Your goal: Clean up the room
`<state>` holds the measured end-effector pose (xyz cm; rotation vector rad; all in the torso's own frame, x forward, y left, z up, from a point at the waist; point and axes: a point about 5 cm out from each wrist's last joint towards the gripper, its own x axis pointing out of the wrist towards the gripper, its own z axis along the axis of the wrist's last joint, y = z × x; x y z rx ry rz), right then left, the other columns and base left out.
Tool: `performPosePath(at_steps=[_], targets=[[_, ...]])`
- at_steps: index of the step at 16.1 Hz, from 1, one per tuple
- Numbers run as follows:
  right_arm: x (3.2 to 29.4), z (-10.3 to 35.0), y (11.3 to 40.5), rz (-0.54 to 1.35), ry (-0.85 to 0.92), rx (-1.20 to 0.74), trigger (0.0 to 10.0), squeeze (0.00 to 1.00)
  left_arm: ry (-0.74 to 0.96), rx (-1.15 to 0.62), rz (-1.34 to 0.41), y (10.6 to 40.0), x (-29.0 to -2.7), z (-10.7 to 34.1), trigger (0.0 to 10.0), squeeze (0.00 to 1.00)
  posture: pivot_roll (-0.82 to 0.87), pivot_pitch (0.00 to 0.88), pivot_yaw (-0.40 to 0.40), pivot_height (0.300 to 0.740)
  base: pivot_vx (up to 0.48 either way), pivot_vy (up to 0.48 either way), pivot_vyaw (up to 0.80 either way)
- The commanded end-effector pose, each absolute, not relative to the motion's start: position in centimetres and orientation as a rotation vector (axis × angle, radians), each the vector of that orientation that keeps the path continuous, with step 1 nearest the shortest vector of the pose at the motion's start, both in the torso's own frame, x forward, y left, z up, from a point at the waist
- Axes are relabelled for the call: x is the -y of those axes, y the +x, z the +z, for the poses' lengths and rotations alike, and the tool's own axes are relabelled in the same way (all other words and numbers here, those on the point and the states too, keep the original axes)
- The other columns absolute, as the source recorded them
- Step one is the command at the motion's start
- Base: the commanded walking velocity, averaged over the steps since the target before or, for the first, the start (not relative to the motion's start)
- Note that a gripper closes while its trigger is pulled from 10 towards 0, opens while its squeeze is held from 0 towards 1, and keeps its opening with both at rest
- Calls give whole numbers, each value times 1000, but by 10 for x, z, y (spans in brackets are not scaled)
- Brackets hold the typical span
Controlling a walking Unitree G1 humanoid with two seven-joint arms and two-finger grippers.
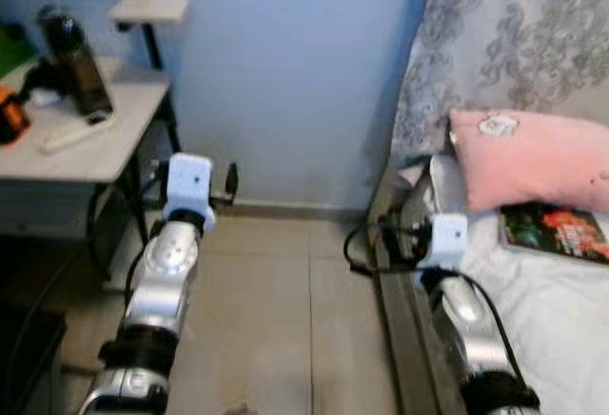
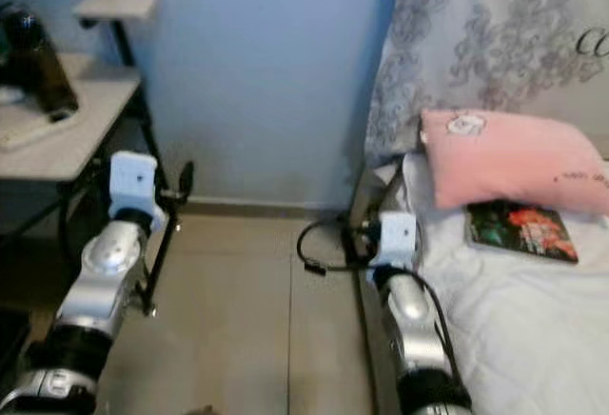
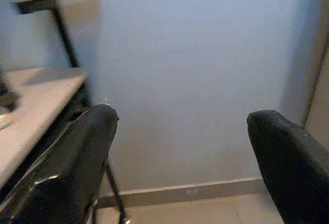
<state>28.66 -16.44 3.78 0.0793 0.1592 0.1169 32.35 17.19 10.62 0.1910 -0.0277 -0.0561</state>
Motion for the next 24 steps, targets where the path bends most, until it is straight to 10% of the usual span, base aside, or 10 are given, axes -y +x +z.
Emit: performPosePath(at_steps=[1,24], targets=[[176,39,288,79,63,-154,10000,0,182,53,-130,325,-154,109,10000,0,128,0,-32,740,458,0,0],[164,33,289,148,80,-180,10000,0,187,64,-137,306,-148,105,10000,0,175,0,-48,740,458,0,36]])
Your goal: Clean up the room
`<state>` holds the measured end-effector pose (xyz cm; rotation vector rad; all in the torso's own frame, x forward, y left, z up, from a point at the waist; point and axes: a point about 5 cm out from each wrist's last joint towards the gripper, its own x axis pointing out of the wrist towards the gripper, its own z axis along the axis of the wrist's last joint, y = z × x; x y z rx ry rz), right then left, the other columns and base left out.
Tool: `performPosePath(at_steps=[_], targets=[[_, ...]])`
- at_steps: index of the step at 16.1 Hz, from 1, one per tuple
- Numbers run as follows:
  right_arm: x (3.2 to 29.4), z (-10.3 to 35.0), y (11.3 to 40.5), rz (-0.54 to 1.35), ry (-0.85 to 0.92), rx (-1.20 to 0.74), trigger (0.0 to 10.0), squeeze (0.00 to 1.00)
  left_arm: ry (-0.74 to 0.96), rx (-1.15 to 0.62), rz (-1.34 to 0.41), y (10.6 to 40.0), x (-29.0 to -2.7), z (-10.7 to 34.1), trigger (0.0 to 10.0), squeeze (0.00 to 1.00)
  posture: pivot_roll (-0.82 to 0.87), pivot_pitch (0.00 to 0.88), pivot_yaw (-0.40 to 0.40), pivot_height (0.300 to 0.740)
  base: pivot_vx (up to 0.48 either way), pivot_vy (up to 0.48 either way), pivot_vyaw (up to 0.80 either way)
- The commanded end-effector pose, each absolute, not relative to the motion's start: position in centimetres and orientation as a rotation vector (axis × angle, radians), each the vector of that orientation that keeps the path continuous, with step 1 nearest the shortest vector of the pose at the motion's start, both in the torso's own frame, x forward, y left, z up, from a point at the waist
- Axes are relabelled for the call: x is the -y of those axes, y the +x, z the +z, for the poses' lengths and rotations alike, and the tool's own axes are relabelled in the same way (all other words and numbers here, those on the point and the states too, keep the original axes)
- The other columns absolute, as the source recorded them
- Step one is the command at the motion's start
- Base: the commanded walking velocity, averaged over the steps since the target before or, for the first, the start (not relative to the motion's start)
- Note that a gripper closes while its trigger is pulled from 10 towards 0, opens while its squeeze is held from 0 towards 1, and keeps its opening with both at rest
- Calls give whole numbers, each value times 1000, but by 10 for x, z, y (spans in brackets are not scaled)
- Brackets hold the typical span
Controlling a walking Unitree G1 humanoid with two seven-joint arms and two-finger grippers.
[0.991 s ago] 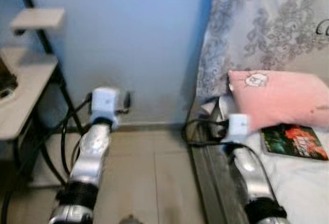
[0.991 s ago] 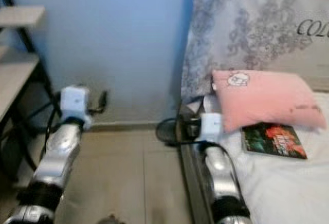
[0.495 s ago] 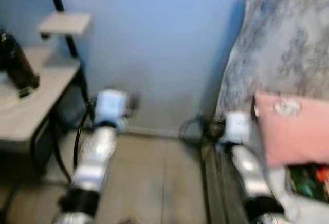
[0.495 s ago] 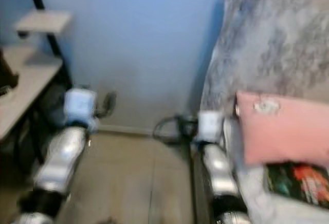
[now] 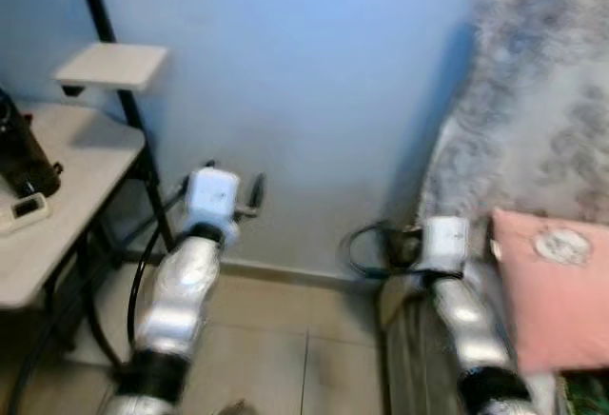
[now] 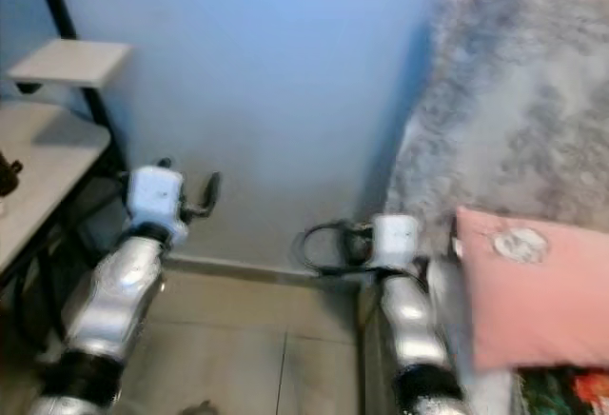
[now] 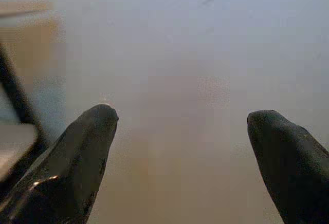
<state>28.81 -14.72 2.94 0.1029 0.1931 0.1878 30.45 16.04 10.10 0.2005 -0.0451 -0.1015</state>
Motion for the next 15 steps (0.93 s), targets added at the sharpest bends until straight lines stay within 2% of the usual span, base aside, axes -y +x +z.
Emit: performPosePath(at_steps=[1,5,6,8,10,12,15], targets=[[165,32,289,147,79,-179,10000,0,183,63,-137,305,-147,105,10000,0,175,0,-51,740,458,0,0],[166,31,288,143,70,-183,10000,0,178,62,-138,303,-145,103,10000,0,178,0,-56,740,459,0,0],[171,31,286,118,56,-179,10000,0,130,108,-133,301,-147,108,10000,0,179,0,-57,740,281,0,0],[174,30,283,114,43,-179,10000,0,132,82,-118,300,-151,104,10000,0,183,0,-60,740,0,0,0],[180,33,266,110,54,-143,10000,0,85,24,-147,284,-150,93,10000,0,190,0,-69,740,0,0,0],[191,33,225,125,42,-148,10000,0,94,47,-262,256,-132,99,10000,0,190,0,-79,740,0,0,0],[195,32,213,122,16,-166,10000,0,87,19,-277,252,-132,99,10000,0,189,0,-78,740,0,0,0]])
